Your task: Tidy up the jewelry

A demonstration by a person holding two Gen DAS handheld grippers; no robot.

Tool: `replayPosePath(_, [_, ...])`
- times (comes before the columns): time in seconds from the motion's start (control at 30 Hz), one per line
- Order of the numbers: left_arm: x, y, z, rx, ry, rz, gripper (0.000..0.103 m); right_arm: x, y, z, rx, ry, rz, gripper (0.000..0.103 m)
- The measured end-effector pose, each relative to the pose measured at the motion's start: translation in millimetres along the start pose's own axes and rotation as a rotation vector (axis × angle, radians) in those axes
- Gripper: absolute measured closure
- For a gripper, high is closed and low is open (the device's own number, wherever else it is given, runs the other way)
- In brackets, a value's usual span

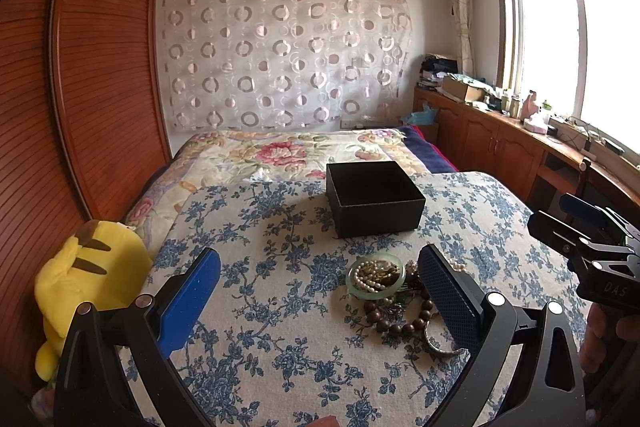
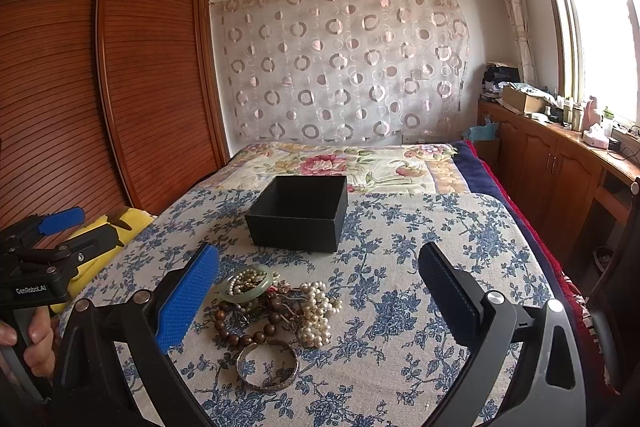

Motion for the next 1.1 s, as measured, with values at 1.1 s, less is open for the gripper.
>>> replayPosePath(1.1, [4, 30, -22, -0.081, 0.002, -0.049, 0.007, -8, 15, -16, -0.063, -0.026, 0.024, 0.002])
Point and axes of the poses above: each gripper's, at about its wrist camera, not at the fingertips, and y roughly the way its jaws point, x to its right, z to its top, the point moved 3 cm from there along y, roughly the way its jaws point, and after that the axes turned 7 degrees about y, right-handed, at the moved point
